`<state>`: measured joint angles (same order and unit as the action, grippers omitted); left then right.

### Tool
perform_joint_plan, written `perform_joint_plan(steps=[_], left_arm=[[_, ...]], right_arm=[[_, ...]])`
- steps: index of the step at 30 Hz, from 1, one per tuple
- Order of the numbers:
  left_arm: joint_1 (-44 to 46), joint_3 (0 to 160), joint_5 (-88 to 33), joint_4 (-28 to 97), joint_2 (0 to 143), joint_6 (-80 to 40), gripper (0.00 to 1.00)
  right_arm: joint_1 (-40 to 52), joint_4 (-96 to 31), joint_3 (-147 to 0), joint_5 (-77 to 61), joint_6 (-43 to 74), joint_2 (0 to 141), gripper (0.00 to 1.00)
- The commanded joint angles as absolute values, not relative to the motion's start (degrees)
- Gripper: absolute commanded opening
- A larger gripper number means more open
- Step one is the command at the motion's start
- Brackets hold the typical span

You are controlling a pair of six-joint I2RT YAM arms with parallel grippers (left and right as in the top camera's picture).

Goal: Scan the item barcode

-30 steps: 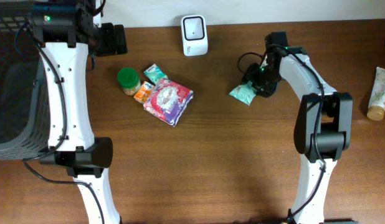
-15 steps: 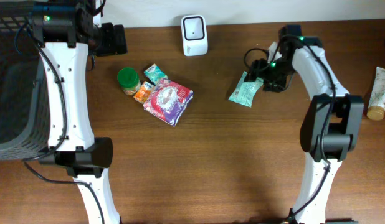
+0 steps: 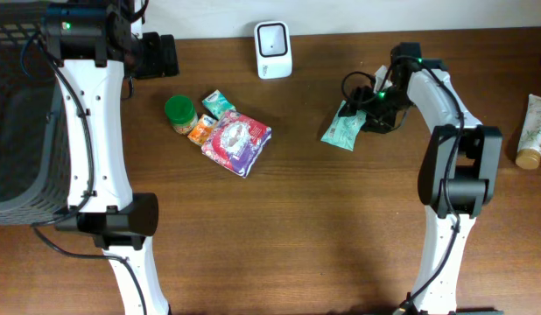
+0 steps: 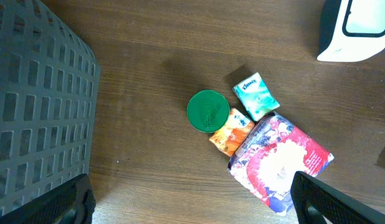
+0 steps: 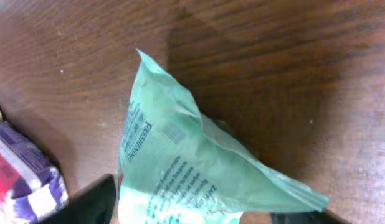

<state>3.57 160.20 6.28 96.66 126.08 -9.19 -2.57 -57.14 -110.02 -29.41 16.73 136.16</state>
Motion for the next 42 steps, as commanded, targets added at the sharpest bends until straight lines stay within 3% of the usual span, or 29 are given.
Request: perform_joint_plan(steps=[1, 3, 4, 7, 9, 17, 27, 30, 38, 40, 42], left_arm=[[3.68, 160.86, 6.74, 96.71, 125.45, -8.88, 0.99], [3.68, 160.86, 6.74, 96.71, 125.45, -8.88, 0.99], [3.68, 160.86, 6.74, 96.71, 125.45, -8.88, 0.99], [3.73, 160.86, 6.74, 96.71, 125.45, -8.88, 0.99], [3.73, 160.86, 6.74, 96.71, 125.45, -8.88, 0.99], [3.73, 160.86, 6.74, 96.71, 125.45, -8.88, 0.99], [3.73, 160.86, 6.74, 96.71, 125.45, -8.88, 0.99], [3.73, 160.86, 6.74, 96.71, 125.45, -8.88, 0.99], [3.68, 160.86, 6.74, 96.71, 125.45, -8.88, 0.99], [3.68, 160.86, 6.74, 96.71, 125.45, -8.88, 0.99], [3.68, 160.86, 6.74, 96.71, 125.45, -8.88, 0.99]], right_arm=[[-1.50, -56.49, -109.38, -27.20, 16.95, 139.02, 0.40], [-1.48, -56.29, -109.47, -27.51, 16.95, 139.00, 0.22], [-1.48, -56.66, -109.89, -28.01, 16.93, 138.96, 0.17], [-1.45, -59.64, -113.27, -33.36, 14.50, 137.86, 0.17], [-1.45, -61.45, -115.72, -38.65, 12.01, 136.92, 0.04], [-0.36, -64.31, -125.99, -70.57, 0.84, 136.31, 0.04], [7.79, -64.05, -147.41, -69.78, -2.61, 136.31, 0.04], [8.36, -63.51, -148.09, -61.21, 1.83, 136.31, 0.04], [8.36, -66.52, -148.09, -55.75, 2.39, 136.31, 0.04], [8.36, -69.93, -148.09, -44.21, 3.88, 136.31, 0.04], [8.60, -76.14, -148.07, -15.31, 14.00, 136.33, 0.04]])
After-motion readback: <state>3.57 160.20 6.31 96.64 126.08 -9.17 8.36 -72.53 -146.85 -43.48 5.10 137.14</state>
